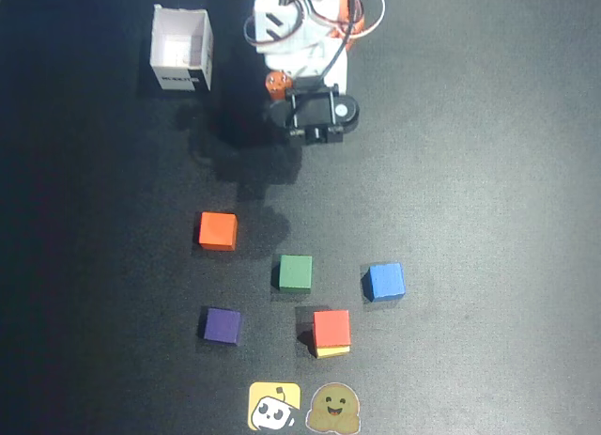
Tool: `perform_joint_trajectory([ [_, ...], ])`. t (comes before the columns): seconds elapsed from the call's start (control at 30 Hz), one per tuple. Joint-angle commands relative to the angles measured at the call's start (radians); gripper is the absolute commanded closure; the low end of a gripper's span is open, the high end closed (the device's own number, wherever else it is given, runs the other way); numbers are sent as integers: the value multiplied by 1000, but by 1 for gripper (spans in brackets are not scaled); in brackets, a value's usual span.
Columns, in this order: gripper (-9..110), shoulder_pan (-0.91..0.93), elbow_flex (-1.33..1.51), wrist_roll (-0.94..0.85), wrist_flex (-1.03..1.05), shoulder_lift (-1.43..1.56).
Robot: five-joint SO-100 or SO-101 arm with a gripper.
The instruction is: Put the red cube on top of the yellow cube.
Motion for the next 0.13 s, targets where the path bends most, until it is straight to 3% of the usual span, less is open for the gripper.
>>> perform_joint_trajectory([
  [0.0,101,-5,-6,-6,5,15],
  [0.1,100,-5,-6,-6,5,15],
])
